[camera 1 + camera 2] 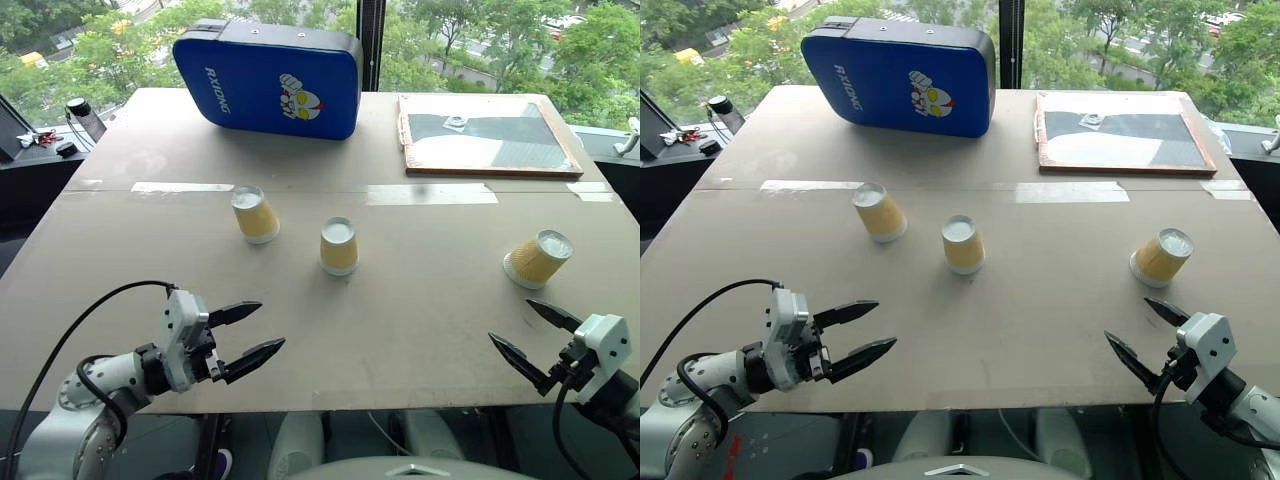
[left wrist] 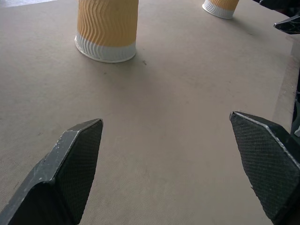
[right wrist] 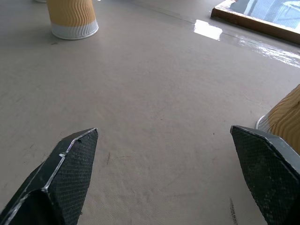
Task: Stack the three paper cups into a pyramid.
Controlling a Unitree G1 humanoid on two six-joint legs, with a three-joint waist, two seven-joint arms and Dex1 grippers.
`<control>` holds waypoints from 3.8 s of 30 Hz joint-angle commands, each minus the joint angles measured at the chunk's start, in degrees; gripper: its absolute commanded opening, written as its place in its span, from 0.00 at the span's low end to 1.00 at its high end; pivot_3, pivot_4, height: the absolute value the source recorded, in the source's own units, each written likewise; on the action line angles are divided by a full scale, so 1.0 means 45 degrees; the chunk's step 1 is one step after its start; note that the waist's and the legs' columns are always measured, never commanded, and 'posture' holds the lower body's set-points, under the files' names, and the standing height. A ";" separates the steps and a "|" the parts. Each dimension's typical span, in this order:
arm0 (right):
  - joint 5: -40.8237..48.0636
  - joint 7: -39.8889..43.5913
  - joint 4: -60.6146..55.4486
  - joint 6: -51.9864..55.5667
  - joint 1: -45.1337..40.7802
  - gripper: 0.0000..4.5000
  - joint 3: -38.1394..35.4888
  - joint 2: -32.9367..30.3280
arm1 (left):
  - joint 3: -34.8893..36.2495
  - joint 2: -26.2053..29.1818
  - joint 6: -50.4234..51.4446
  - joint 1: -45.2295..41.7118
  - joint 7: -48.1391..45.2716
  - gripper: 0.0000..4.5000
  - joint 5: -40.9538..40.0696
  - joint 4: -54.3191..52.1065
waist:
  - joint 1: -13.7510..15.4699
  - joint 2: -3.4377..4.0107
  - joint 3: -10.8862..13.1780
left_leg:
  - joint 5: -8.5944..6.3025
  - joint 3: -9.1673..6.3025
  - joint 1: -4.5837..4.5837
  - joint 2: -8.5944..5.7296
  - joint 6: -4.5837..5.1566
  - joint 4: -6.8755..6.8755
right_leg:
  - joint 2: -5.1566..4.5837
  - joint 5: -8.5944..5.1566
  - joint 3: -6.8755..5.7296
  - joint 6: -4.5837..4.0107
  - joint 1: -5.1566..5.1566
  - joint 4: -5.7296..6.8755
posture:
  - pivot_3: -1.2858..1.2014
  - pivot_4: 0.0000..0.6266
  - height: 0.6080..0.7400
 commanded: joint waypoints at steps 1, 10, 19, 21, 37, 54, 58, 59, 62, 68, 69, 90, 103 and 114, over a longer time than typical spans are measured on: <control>-0.0377 -0.0749 -0.0490 -0.0290 -0.0062 1.00 0.0073 0.0432 | -0.0101 -0.0204 -0.0421 -0.0306 -0.0047 0.99 0.0019 0.0023 | 0.0001 0.0000 0.0000 | 0.0000 0.0000 0.0000 0.0000 0.0000 0.0000 | 0.0000 0.0000 0.0000 0.0000 0.0000 0.0000 | 0.52 0.24 1.00; -0.2357 -0.5090 -0.2193 0.1674 -0.1893 1.00 0.0826 0.2267 | -0.0576 -0.0288 -0.0446 -0.1661 -0.0866 0.99 -0.0802 -0.0515 | -0.0015 0.0000 -0.0009 | -0.0001 0.0017 0.0004 -0.0002 -0.0001 -0.0008 | 0.0000 0.0012 0.0025 0.0021 -0.0011 0.0002 | 0.52 0.24 1.00; -0.2432 -0.7309 -0.1113 0.3801 -0.4453 1.00 -0.0554 0.2209 | -0.0349 0.0333 0.0068 -0.2158 -0.2131 0.99 -0.2195 -0.1050 | -0.0001 0.0004 -0.0006 | -0.0001 0.0012 0.0004 -0.0003 -0.0001 -0.0017 | 0.0005 0.0015 0.0019 0.0025 -0.0014 0.0002 | 0.52 0.24 1.00; -0.2320 -0.7439 -0.0864 0.4044 -0.4771 1.00 -0.0596 0.2220 | -0.0340 0.0356 0.0044 -0.2202 -0.2198 0.99 -0.2245 -0.1086 | -0.0020 0.0008 -0.0004 | -0.0001 0.0014 0.0005 -0.0003 -0.0001 -0.0019 | 0.0007 0.0018 0.0023 0.0030 -0.0014 0.0002 | 0.52 0.24 1.00; -0.1601 -0.7731 0.1827 0.4752 -0.7333 0.70 -0.0631 0.2150 | -0.0448 0.0195 -0.0131 -0.1924 -0.2266 1.00 -0.2210 -0.1189 | -0.0026 0.0021 0.0006 | -0.0002 0.0021 0.0001 -0.0004 0.0001 -0.0034 | 0.0009 0.0023 0.0032 0.0039 -0.0022 -0.0010 | 0.52 0.24 1.00; -0.0996 -0.5545 -0.1330 0.6557 -0.8109 0.46 0.4052 0.1295 | 0.0520 -0.0358 -0.1647 -0.0739 -0.3221 1.00 -0.1897 0.0769 | -0.0097 0.0026 0.0017 | -0.0002 0.0027 0.0002 0.0002 0.0002 -0.0076 | 0.0011 0.0024 0.0038 0.0039 -0.0030 -0.0049 | 0.52 0.24 1.00; -0.0976 -0.5118 -0.1157 0.6597 -0.8596 0.46 0.4715 0.1179 | 0.0836 -0.0414 -0.1588 -0.0405 -0.3332 1.00 -0.2006 0.0828 | -0.0015 0.0019 0.0016 | -0.0002 0.0019 -0.0007 0.0000 0.0002 -0.0076 | 0.0007 0.0023 0.0025 0.0038 -0.0036 -0.0054 | 0.52 0.24 1.00; -0.0994 -0.4810 -0.1130 0.6475 -0.8679 0.46 0.4949 0.1047 | 0.0924 -0.0436 -0.1527 -0.0315 -0.3327 1.00 -0.2083 0.0816 | -0.0009 0.0019 0.0016 | -0.0002 0.0017 -0.0011 0.0001 0.0002 -0.0077 | 0.0005 0.0023 0.0023 0.0038 -0.0036 -0.0056 | 0.52 0.24 1.00; -0.1150 -0.4544 -0.0937 0.6329 -0.8886 0.46 0.5283 0.0993 | 0.1070 -0.0458 -0.1428 -0.0072 -0.3390 1.00 -0.2206 0.0773 | -0.0027 0.0018 0.0017 | -0.0002 0.0010 -0.0019 0.0001 0.0002 -0.0077 | 0.0003 0.0023 0.0014 0.0038 -0.0039 -0.0058 | 0.52 0.24 1.00; -0.1587 -0.4371 -0.0145 0.6211 -0.9688 0.46 0.5698 0.1111 | 0.1310 -0.0561 -0.1542 0.0185 -0.3277 1.00 -0.2205 0.0682 | -0.0073 0.0016 0.0018 | -0.0002 0.0013 -0.0015 0.0001 0.0002 -0.0077 | 0.0005 0.0023 0.0015 0.0038 -0.0041 -0.0055 | 0.52 0.24 1.00; -0.1629 -0.4335 -0.0041 0.6184 -0.9787 0.46 0.5805 0.1161 | 0.1334 -0.0583 -0.1553 0.0218 -0.3285 1.00 -0.2189 0.0681 | -0.0068 0.0018 0.0019 | -0.0002 0.0013 -0.0015 0.0003 0.0002 -0.0077 | 0.0007 0.0023 0.0016 0.0038 -0.0042 -0.0055 | 0.52 0.24 1.00; -0.2470 -0.2839 0.1199 0.3965 -0.9994 0.99 0.6766 0.1421 | 0.1155 -0.0822 -0.0762 -0.0975 -0.1438 1.00 -0.1979 0.0858 | -0.0015 0.0017 0.0020 | -0.0002 0.0005 -0.0020 0.0000 0.0003 -0.0079 | 0.0003 0.0024 0.0003 0.0039 -0.0042 -0.0056 | 0.52 0.24 1.00; 0.0397 -0.0981 -0.3076 0.3335 -0.6236 0.99 0.3779 -0.0781 | -0.1900 0.0190 0.2179 -0.6853 0.0508 1.00 -0.0632 0.2593 | -0.0081 -0.0005 0.0031 | -0.0002 -0.0053 -0.0063 -0.0013 0.0002 -0.0049 | 0.0010 0.0029 -0.0040 0.0048 -0.0041 -0.0053 | 0.52 0.24 1.00; 0.0287 -0.1465 -0.5445 0.1847 -0.2101 0.99 0.2305 -0.0456 | -0.4484 -0.1629 0.0957 -1.0797 -0.0604 1.00 0.1424 0.6422 | 0.0177 -0.0003 0.0035 | -0.0002 -0.0039 -0.0167 -0.0027 0.0002 0.0033 | 0.0013 0.0029 -0.0089 0.0053 -0.0072 -0.0064 | 0.52 0.24 1.00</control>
